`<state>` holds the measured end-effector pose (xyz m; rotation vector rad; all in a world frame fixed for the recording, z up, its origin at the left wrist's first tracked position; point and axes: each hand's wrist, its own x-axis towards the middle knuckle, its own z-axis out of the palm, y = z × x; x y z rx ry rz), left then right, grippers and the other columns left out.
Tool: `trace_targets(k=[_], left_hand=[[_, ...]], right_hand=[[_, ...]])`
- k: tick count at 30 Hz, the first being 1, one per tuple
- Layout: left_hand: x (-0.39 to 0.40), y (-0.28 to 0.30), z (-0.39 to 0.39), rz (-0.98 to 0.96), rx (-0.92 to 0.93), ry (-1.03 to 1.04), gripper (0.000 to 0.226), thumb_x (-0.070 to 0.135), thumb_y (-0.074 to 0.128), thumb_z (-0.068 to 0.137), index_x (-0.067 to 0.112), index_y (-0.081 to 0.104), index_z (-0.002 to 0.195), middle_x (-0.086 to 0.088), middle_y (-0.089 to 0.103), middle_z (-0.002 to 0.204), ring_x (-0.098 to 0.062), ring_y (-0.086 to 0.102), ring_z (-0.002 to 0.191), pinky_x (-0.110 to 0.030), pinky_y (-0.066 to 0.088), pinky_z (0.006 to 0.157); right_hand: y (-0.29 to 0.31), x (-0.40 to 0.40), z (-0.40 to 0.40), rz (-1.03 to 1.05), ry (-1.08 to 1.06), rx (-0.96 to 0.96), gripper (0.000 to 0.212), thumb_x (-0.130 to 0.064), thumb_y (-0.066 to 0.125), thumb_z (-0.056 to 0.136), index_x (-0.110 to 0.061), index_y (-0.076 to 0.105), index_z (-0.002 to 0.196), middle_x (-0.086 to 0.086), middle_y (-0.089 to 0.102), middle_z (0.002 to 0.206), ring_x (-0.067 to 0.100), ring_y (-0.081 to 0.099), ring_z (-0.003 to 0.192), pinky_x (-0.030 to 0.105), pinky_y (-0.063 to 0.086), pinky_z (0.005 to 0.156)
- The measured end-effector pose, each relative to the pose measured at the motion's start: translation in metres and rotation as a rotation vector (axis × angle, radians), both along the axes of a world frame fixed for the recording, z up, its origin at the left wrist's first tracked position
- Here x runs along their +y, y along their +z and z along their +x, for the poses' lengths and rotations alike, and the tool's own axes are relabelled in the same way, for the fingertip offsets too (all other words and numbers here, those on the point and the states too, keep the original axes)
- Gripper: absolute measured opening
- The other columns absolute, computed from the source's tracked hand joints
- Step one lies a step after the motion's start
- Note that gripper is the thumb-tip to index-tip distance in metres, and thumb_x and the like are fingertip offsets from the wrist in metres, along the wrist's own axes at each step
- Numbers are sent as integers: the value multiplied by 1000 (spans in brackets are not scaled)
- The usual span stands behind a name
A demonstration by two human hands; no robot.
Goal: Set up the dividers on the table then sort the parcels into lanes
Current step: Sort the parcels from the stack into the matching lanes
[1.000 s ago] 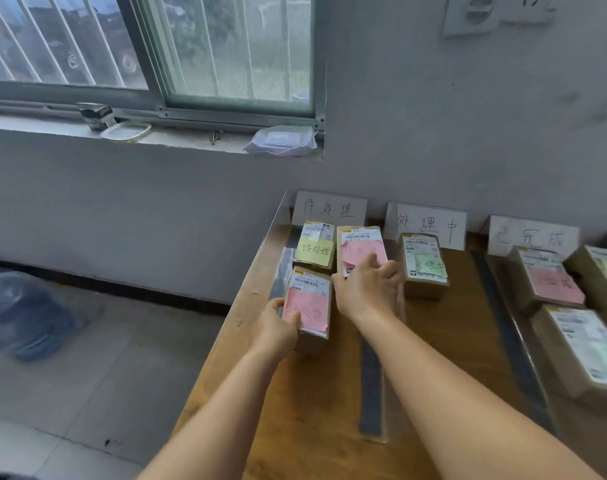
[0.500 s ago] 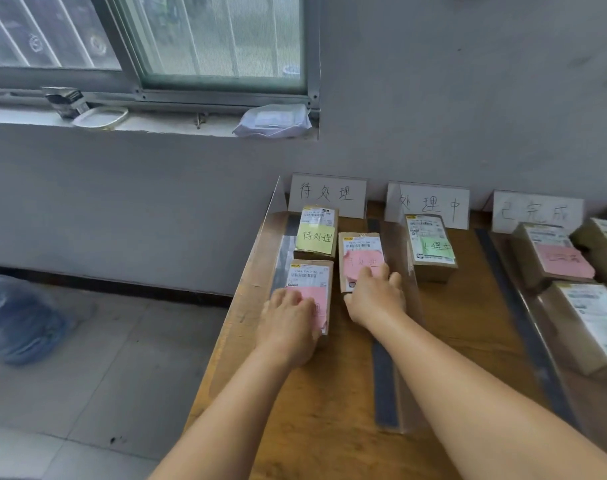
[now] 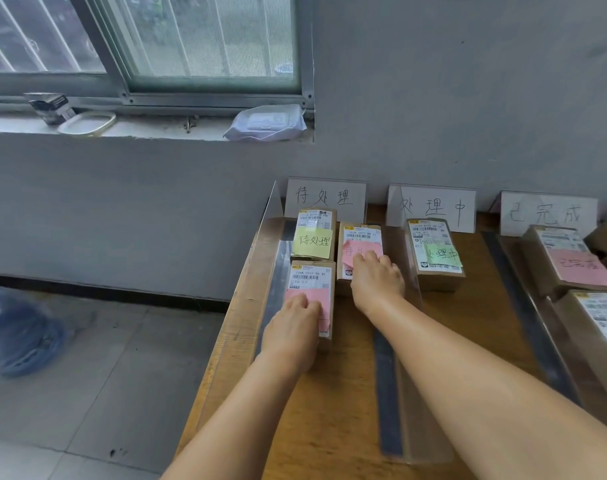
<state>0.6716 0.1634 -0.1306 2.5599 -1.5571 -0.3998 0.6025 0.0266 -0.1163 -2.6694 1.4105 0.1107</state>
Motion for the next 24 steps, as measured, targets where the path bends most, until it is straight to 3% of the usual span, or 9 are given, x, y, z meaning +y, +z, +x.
trace_targets(k=[6, 12, 19, 24], left_hand=[[-3, 5, 2, 28, -14, 4, 49, 14, 66, 87, 21, 47, 132, -1, 47, 128, -23, 52, 114, -35, 53, 87], [-1, 14, 1, 55, -7, -14, 53, 26, 65, 88, 20, 42, 135, -1, 45, 132, -24, 49, 117, -36, 47, 93], [-2, 36, -10, -48, -36, -46, 55, 30, 60, 90, 20, 35, 137, 0, 45, 134, -21, 46, 121, -33, 43, 97], [-2, 54, -31, -97, -64, -95, 68, 32, 58, 91, 22, 21, 147, 2, 36, 144, -21, 38, 131, -33, 32, 105]], right_hand=[[1, -11, 8, 36, -24, 10, 52, -12, 57, 91, -14, 37, 139, 9, 42, 136, 28, 39, 127, 38, 33, 105], [7, -9, 7, 112, -28, -11, 64, -13, 58, 89, -12, 28, 145, 9, 35, 145, 28, 31, 135, 39, 26, 112], [35, 20, -30, 42, 61, -137, 72, -33, 55, 94, -12, 16, 151, 5, 17, 158, 24, 10, 147, 39, 10, 118], [62, 45, -79, 10, 48, -195, 73, -42, 49, 96, -17, 10, 153, 2, 8, 161, 21, 3, 148, 37, 3, 118]])
